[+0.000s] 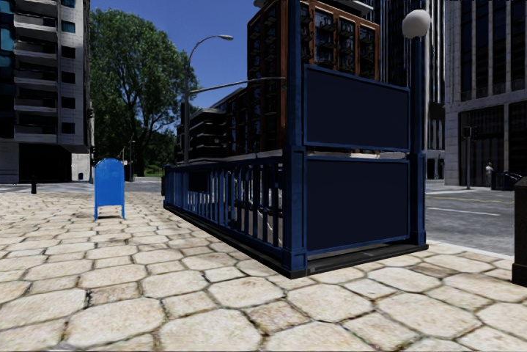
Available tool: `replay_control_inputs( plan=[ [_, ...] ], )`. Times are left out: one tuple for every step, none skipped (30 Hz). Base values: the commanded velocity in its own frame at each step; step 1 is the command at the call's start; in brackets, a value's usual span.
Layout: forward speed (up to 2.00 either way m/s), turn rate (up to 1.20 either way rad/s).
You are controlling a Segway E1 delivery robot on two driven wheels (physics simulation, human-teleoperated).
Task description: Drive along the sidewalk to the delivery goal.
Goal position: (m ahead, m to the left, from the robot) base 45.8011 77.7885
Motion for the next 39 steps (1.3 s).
replay_control_inputs(
  plan=[
    [-1.26,1.04],
    [-1.22,1.04],
    [-1.17,1.05],
    [-1.16,1.05],
    [-1.16,1.05],
    [-1.14,1.05],
    [-1.11,1.05],
    [-1.00,0.94],
    [-1.00,0.94],
    [-0.62,0.45],
    [0.00,0.17],
    [0.00,0.00],
    [0.00,0.00],
    [0.00,0.00],
    [0.00,0.00],
    [0.00,0.00],
    [0.00,0.00],
    [0.00,0.00],
    [0.00,0.00],
    [0.00,0.00],
    [0.00,0.00],
    [0.00,0.00],
    [0.00,0.00],
    [0.00,0.00],
    [0.00,0.00],
    [0.00,0.00],
    [0.00,0.00],
    [0.00,0.00],
    [0.00,0.00],
    [0.00,0.00],
    [1.84,0.00],
    [2.00,0.06],
    [2.00,0.06],
    [2.00,0.15],
    [2.00,0.28],
    [2.00,0.35],
    [2.00,0.35],
    [2.00,0.38],
    [2.00,0.39]
  ],
)
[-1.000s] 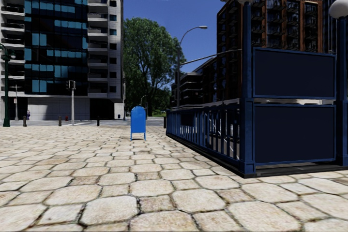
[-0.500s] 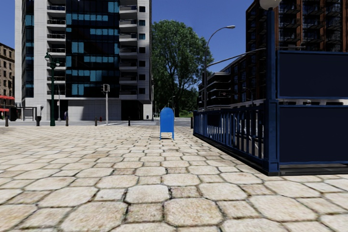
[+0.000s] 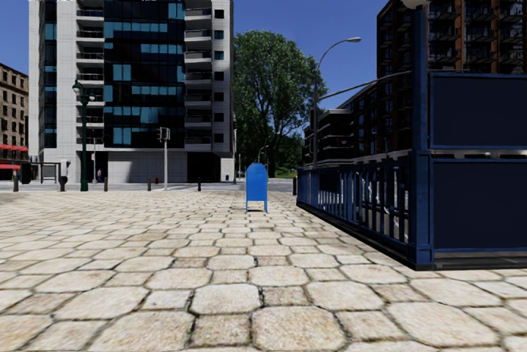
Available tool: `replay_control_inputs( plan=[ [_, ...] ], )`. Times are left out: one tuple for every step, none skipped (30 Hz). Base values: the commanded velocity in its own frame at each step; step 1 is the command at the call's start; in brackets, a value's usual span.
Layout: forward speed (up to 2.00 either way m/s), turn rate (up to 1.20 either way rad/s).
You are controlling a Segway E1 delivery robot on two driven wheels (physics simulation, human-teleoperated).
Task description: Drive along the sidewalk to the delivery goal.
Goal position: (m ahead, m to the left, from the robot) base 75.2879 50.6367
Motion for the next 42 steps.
replay_control_inputs(
  plan=[
    [2.00,0.39],
    [2.00,0.39],
    [2.00,0.39],
    [2.00,0.42],
    [2.00,0.46],
    [2.00,0.46],
    [2.00,0.49],
    [2.00,0.53],
    [2.00,0.54],
    [2.00,0.54],
    [2.00,0.54],
    [2.00,0.54],
    [2.00,0.54],
    [2.00,0.54],
    [2.00,0.54],
    [2.00,0.54],
    [2.00,0.54],
    [2.00,0.54],
    [2.00,0.54],
    [2.00,0.53],
    [2.00,0.53],
    [2.00,0.53],
    [2.00,0.44],
    [2.00,0.00],
    [2.00,0.00],
    [2.00,0.00],
    [2.00,0.00],
    [2.00,0.00],
    [2.00,0.00],
    [2.00,0.00],
    [2.00,0.00],
    [2.00,0.00],
    [2.00,0.00],
    [2.00,0.00],
    [2.00,0.00],
    [2.00,0.00],
    [2.00,0.00],
    [2.00,0.00],
    [2.00,0.00],
    [2.00,0.00],
    [2.00,0.00],
    [2.00,0.00]
  ],
)
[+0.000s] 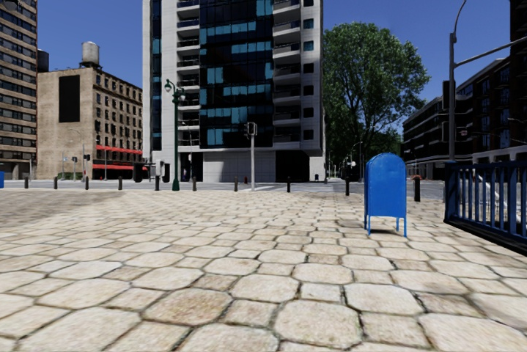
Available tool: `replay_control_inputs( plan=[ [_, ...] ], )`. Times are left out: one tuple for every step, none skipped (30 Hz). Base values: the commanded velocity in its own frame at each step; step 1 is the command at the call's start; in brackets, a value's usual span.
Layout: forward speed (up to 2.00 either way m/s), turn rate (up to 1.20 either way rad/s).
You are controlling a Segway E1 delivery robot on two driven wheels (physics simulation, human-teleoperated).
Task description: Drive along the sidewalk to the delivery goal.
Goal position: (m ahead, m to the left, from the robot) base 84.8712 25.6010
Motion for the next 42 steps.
replay_control_inputs(
  plan=[
    [2.00,0.00],
    [2.00,0.00],
    [2.00,0.00],
    [2.00,0.00],
    [2.00,0.00],
    [2.00,0.00],
    [2.00,0.00],
    [2.00,0.00],
    [2.00,0.00],
    [2.00,0.00],
    [2.00,0.00],
    [2.00,0.00],
    [2.00,0.00],
    [2.00,0.00],
    [2.00,-0.06],
    [2.00,-0.10],
    [2.00,-0.13],
    [2.00,-0.13],
    [2.00,-0.19],
    [2.00,-0.22],
    [2.00,-0.23],
    [2.00,-0.23],
    [2.00,-0.23],
    [2.00,-0.24],
    [2.00,-0.24],
    [2.00,-0.24],
    [2.00,-0.26],
    [2.00,-0.28],
    [2.00,-0.28],
    [2.00,-0.29],
    [2.00,-0.29],
    [2.00,-0.30],
    [2.00,-0.30],
    [2.00,-0.30],
    [2.00,-0.30],
    [2.00,-0.30],
    [2.00,-0.30],
    [2.00,-0.30],
    [2.00,-0.30],
    [2.00,-0.30],
    [2.00,-0.30],
    [2.00,-0.30]
  ],
)
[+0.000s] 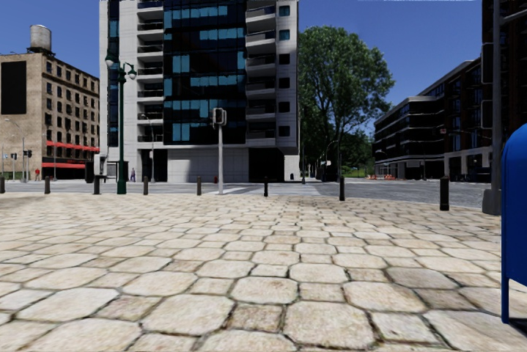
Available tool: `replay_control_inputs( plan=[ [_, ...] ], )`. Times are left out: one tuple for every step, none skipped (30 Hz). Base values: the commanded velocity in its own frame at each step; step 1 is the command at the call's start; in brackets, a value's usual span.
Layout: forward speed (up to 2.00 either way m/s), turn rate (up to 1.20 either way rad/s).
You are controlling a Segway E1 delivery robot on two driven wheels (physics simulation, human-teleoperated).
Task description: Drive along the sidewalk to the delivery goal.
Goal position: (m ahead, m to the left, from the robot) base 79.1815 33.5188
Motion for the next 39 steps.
replay_control_inputs(
  plan=[
    [2.00,-0.30],
    [2.00,-0.30],
    [2.00,-0.30],
    [2.00,-0.30],
    [2.00,-0.30],
    [2.00,-0.30],
    [2.00,-0.30],
    [2.00,-0.30],
    [2.00,-0.30],
    [2.00,-0.30],
    [2.00,-0.30],
    [2.00,-0.30],
    [2.00,-0.30],
    [2.00,-0.30],
    [2.00,-0.30],
    [2.00,-0.30],
    [2.00,-0.30],
    [2.00,-0.30],
    [2.00,-0.30],
    [2.00,-0.30],
    [2.00,-0.30],
    [2.00,-0.30],
    [2.00,-0.29],
    [2.00,0.00],
    [2.00,0.00],
    [2.00,0.00],
    [2.00,0.00],
    [2.00,0.00],
    [2.00,0.00],
    [2.00,0.00],
    [2.00,0.00],
    [2.00,0.00],
    [2.00,0.00],
    [2.00,0.00],
    [2.00,0.00],
    [2.00,0.00],
    [2.00,0.00],
    [2.00,0.00],
    [2.00,0.00]
  ],
)
